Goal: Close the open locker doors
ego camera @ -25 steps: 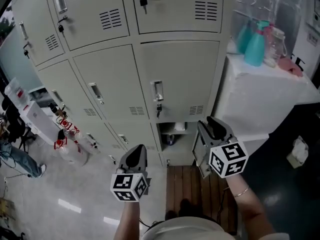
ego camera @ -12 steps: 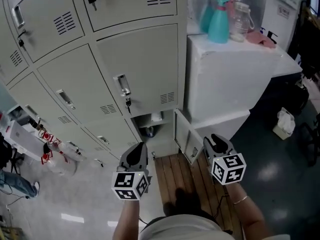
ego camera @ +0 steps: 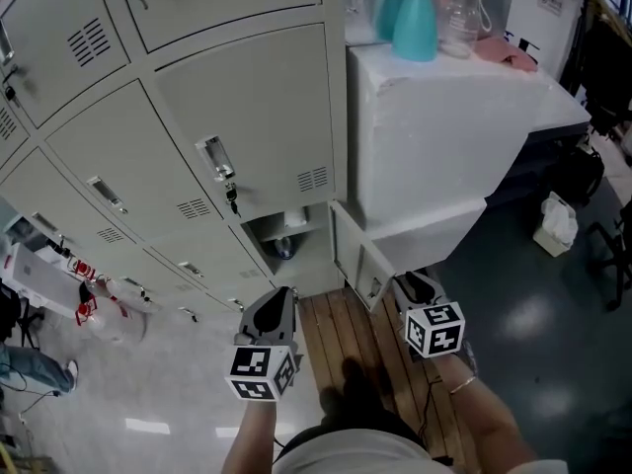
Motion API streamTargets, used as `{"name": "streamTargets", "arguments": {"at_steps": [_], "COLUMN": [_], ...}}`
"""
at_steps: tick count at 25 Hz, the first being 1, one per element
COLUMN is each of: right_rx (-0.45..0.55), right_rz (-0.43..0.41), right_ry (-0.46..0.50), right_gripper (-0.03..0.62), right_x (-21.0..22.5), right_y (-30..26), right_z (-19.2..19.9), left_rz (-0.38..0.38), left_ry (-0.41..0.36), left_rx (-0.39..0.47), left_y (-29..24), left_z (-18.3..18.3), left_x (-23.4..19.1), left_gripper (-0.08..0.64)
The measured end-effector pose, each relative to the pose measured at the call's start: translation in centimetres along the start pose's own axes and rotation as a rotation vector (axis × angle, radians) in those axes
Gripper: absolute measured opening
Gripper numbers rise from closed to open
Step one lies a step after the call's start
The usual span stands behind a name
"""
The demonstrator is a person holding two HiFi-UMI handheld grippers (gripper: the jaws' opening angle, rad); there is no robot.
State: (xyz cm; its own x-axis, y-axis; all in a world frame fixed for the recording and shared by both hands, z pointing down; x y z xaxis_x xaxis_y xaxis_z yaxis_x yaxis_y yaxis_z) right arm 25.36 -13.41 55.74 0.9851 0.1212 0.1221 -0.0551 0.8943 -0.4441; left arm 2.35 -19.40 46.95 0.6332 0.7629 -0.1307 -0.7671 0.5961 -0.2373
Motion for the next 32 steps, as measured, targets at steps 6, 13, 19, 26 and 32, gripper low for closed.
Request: {"name": "streamTargets", "arguments": {"at_steps": [6,13,19,26,32], "right_rx": [-0.049,-0.071,-0.094,-0.105,-0.116], "right_rz": [0.002,-0.016,-0.042,-0.116,-0.179], "right_ry": [0.006,0.015,0.056,0.115,0.188], "right_gripper": [0.137,0.140,0.118,0.097,0.097], "right_x": [0.6,0.7,-0.2,-3.3,-6.9], "right_y": [-1.9,-3.8,-4.0,-3.6,-3.7], "right_z": [1.6,2.0,2.1,2.3,2.6], "left_rz": [-0.014,-0.034,-0.058,-0.098,-0.146], "left_ry": [0.015,0.030,0.043,0.058,0.075], "left_rx": [-0.019,-0.026,-0.017,-0.003,0.013], "left_y": [-0.4,-1.0,-0.8,0.2,2.0], "left_z": [0.9,1.2,1.0,1.0,1.1], "left_x": [-0.4,-1.2,-2.3,-3.7,-5.3], "left_gripper": [0.020,0.020,0.020,0.020,0.020]}}
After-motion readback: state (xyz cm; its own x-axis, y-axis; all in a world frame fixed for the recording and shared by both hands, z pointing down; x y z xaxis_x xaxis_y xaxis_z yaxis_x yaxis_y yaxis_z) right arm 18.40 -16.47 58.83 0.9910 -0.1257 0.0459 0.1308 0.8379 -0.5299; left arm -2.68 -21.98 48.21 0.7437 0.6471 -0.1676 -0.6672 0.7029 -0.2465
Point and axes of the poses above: the fingertips, and each gripper's own axes: y backward along the fingers, x to its right, z out of its underside, the point moved 2 cm from there along y, backward along the fingers, and after that the axes turned 5 degrees about z, right-handed, at the moved point
